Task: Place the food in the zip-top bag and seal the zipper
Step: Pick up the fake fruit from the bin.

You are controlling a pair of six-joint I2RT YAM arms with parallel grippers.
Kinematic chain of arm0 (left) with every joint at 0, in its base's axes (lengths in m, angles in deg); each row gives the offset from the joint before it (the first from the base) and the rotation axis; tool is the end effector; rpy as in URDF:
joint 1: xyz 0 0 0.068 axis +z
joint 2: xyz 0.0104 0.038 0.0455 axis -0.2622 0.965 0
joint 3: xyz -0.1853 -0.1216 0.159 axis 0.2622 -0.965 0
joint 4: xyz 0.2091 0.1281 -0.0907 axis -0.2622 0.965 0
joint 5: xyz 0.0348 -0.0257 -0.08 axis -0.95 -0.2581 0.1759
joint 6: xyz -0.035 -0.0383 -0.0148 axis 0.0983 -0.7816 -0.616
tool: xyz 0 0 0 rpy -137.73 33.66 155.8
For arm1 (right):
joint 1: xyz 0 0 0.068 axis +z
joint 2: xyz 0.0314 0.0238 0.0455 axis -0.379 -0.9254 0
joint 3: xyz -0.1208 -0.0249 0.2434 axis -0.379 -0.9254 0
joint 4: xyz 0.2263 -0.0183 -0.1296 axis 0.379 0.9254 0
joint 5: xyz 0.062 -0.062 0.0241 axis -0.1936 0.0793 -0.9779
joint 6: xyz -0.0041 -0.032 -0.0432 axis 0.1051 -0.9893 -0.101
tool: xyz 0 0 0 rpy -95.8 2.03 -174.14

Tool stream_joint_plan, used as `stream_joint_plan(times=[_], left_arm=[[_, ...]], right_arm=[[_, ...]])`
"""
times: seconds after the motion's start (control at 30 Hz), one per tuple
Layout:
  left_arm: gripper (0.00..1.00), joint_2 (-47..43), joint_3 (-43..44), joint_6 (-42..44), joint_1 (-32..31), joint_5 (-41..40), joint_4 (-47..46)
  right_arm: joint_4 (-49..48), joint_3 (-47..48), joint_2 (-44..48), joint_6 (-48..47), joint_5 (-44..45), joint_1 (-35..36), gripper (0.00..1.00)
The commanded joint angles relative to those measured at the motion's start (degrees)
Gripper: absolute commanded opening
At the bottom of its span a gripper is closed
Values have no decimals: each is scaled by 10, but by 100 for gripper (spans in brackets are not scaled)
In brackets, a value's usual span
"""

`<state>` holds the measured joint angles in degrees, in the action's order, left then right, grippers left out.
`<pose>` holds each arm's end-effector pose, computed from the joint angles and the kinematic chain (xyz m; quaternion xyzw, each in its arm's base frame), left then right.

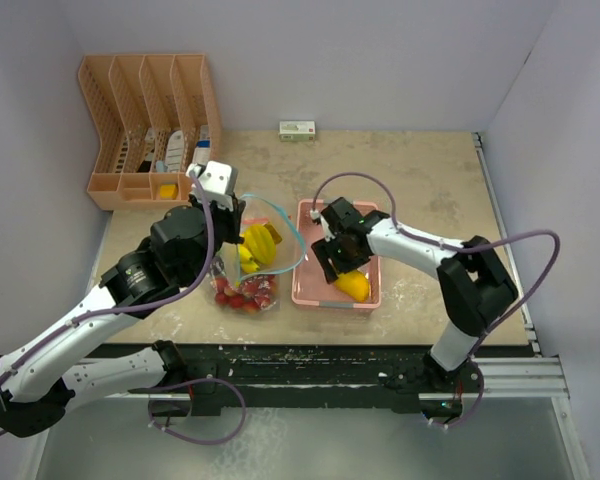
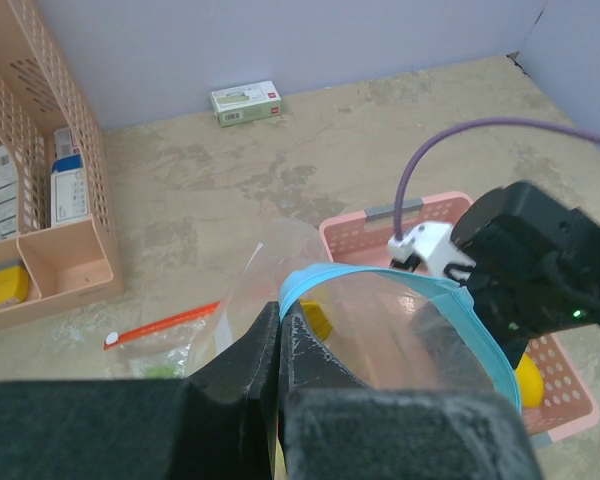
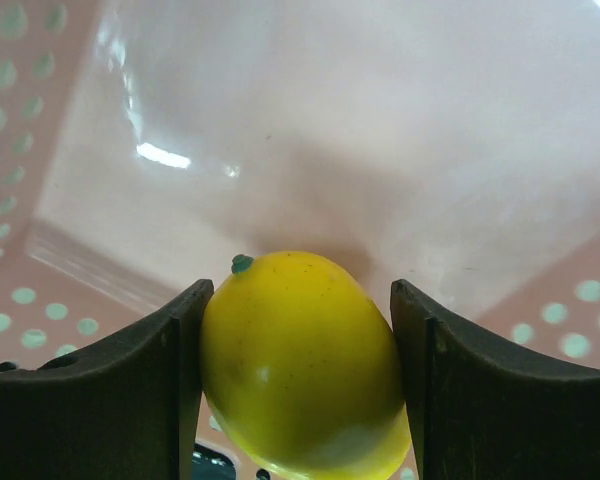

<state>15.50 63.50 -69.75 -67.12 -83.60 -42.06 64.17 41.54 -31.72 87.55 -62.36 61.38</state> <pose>0.1303 -0.1353 0.4190 0.0823 0.7530 -0.1462 0.6362 0.2634 0.2151 0.1831 -0.2464 0.9473 0.0948 0.1813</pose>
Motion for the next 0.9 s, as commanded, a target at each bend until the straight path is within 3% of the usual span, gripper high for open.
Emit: stream_joint_plan(times=[0.0,0.2,0.3,0.47,0.67,0.87], left_arm=[[0,-2,6,12,-3,-10,-21],[0,7,4,11,-3,-10,-23],[0,15,4,10,-3,-9,-26],[0,36,10,7,-3,5,-36],[0,58,18,5,-3,21,-46],[0,71,28,2,-3,32,-48]], right_arm=[[-49,37,87,50,-7,-35,3],[-89,38,221,68,-25,-50,3],[-149,16,321,66,-119,-50,3],[-362,-40,450,103,-286,-48,8],[-508,-59,430,173,-352,-34,7],[-627,-59,358,196,-241,48,5]])
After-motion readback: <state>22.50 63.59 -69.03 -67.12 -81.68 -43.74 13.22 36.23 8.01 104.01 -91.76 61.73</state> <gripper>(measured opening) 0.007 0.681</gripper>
